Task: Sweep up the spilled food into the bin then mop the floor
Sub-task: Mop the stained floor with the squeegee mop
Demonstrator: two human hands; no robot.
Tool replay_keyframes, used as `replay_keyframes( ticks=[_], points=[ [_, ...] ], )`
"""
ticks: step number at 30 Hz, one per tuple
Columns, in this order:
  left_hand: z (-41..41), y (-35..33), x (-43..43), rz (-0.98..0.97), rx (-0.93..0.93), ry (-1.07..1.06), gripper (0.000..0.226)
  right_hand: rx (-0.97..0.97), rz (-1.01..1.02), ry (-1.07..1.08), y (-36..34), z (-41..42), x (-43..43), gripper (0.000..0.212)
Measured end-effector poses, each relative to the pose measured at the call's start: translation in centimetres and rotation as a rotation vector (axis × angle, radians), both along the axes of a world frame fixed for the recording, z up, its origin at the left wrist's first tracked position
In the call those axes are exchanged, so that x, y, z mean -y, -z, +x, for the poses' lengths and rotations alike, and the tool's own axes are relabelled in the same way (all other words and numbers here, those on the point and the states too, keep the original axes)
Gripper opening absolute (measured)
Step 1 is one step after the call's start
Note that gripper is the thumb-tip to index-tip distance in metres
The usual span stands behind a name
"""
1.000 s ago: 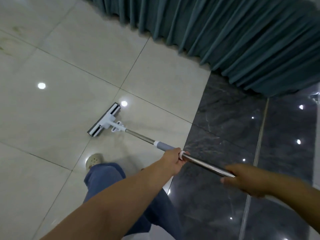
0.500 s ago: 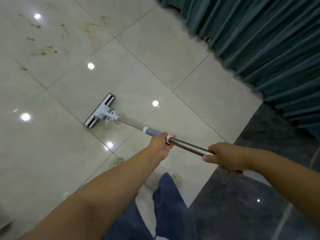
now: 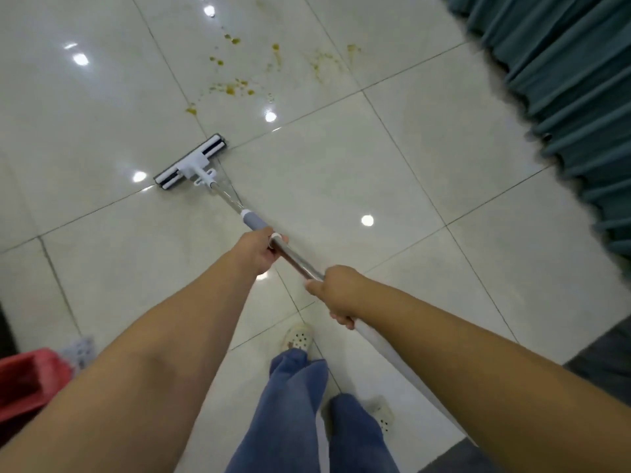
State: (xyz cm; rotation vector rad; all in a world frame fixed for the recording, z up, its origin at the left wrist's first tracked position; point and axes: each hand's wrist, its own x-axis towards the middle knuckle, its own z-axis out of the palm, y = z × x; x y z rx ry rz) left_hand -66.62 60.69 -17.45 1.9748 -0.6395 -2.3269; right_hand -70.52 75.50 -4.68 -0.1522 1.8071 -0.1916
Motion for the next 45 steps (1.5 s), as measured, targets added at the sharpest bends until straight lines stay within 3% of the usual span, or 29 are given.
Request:
replay_keyframes(
  ticks=[4,10,16,24,30,33,37,40,45],
  points=[
    [1.7,1.0,3.2,-0.056,0.023,0.052,0.027,0.076,-0.019,0.132,0.8,2.1,3.2,0.032],
    [2.9,0.8,-3.7,-0.025,0.027,0.132,0.006,0.019,-0.071,0.032,1.6,3.6,-4.6,0.033],
    [7.3,0.0,-16.9,0.112,-0.019,0.233,0.010,0.001,-0.031,0.030,0.0,7.8,-19.2,0.027],
    [15.8,-4.8,-39.9,0.466,-0.060,0.307,0.014,0.002,0.183,-0.013,-6.4,16.7,-42.3,0.020],
    [19.4,-9.1,-51.5,0.603,-0.050,0.435,0.016,-0.187,0.375,-0.169,-12.2,21.5,-52.8,0.033],
    [19.8,-9.8,-52.6,0.590,-0.041,0.389,0.005,-0.205,0.391,-0.225,-13.3,22.2,-53.2,0.026],
    [19.3,-9.4,-49.3,0.563,-0.028,0.324,0.016,-0.243,0.381,-0.261,-13.2,21.6,-49.8,0.032],
    [18.6,-9.0,-44.8,0.553,-0.026,0.267,0.016,-0.246,0.357,-0.278,-12.8,20.3,-45.1,0.022],
    [17.4,-6.5,-32.8,0.516,-0.013,0.198,0.016,-0.220,0.274,-0.314,-9.8,18.5,-33.6,0.034]
  ],
)
